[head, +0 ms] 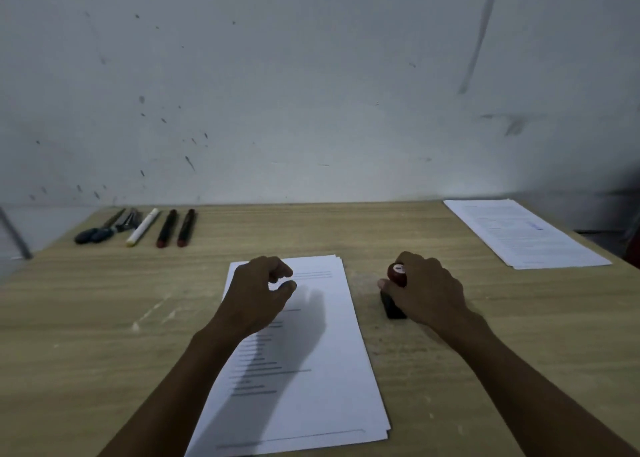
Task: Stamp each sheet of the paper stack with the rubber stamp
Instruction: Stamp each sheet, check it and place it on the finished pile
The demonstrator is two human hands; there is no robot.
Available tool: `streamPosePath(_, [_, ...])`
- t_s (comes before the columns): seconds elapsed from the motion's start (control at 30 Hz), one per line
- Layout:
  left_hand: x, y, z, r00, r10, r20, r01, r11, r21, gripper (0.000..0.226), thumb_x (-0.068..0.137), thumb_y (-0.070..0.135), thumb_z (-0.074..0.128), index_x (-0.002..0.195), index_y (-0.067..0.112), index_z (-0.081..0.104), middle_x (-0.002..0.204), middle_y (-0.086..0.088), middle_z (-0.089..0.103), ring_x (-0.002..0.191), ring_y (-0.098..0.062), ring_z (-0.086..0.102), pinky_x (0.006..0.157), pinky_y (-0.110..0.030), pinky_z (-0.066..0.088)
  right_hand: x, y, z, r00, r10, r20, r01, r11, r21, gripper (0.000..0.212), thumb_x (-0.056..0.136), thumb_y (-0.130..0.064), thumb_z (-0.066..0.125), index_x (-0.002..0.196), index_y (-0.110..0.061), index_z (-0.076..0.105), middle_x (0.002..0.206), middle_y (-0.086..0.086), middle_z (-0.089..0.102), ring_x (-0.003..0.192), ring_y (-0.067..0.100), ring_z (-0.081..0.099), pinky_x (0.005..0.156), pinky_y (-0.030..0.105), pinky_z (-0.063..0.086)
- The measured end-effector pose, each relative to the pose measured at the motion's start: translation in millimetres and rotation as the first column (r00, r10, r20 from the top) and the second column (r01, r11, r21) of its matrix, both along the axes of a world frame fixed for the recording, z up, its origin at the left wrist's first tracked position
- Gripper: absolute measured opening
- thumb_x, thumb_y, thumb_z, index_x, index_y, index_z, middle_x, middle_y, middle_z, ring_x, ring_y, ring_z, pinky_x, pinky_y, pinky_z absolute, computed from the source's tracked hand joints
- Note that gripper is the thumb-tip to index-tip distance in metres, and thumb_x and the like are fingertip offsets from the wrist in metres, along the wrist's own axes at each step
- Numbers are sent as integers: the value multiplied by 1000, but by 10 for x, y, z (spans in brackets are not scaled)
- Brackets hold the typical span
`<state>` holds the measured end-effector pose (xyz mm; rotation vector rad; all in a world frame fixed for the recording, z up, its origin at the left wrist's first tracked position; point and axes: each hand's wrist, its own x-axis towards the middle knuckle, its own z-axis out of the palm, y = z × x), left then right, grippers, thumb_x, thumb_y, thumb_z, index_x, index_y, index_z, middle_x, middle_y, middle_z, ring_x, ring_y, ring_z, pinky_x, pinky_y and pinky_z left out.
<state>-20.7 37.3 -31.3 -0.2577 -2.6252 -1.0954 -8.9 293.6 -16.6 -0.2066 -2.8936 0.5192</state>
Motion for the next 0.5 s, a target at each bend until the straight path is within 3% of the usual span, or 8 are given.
streamPosePath(0.1, [5,-134,-162,997,-72,37,75,994,-83,29,79,34,74,105,23,66,111,12,61,109,-10,51,93,-23,39,28,-88,42,997,-12,-80,10,1000,-23,37,86,-54,61,105,-24,53,103,1,61,93,24,60,75,32,43])
streamPosePath(0.2, [31,-182,-222,981,-161,109,180,962,-203,71,61,72,52,118,30,61,128,16,53,130,-12,40,105,-27,31,63,-215,107,983,1,-184,-33,985,-170,28,84,-47,66,96,-24,55,91,-3,62,83,20,61,70,33,49])
streamPosePath(0.27, [50,-190,-266,967,-189,172,230,936,-266,89,54,80,42,128,34,55,145,13,44,143,-12,26,114,-30,23,82,-333,124,973,38,-227,-105,951,-290,21,83,-38,68,90,-23,55,86,-4,62,79,17,61,68,35,52])
streamPosePath(0.4, [81,-231,-381,952,-206,225,275,900,-338,95,56,86,32,136,38,48,155,10,32,148,-15,14,119,-42,16,108,-612,101,975,136,-178,-192,916,-352,11,83,-26,64,84,-21,55,83,-1,63,75,16,61,67,39,53])
streamPosePath(0.5, [141,-225,-396,960,-179,216,251,893,-373,93,58,84,24,137,39,46,156,11,28,148,-15,15,118,-40,15,127,-760,59,967,190,-169,-235,923,-304,6,82,-25,59,82,-25,53,77,-4,64,72,17,62,66,41,52])
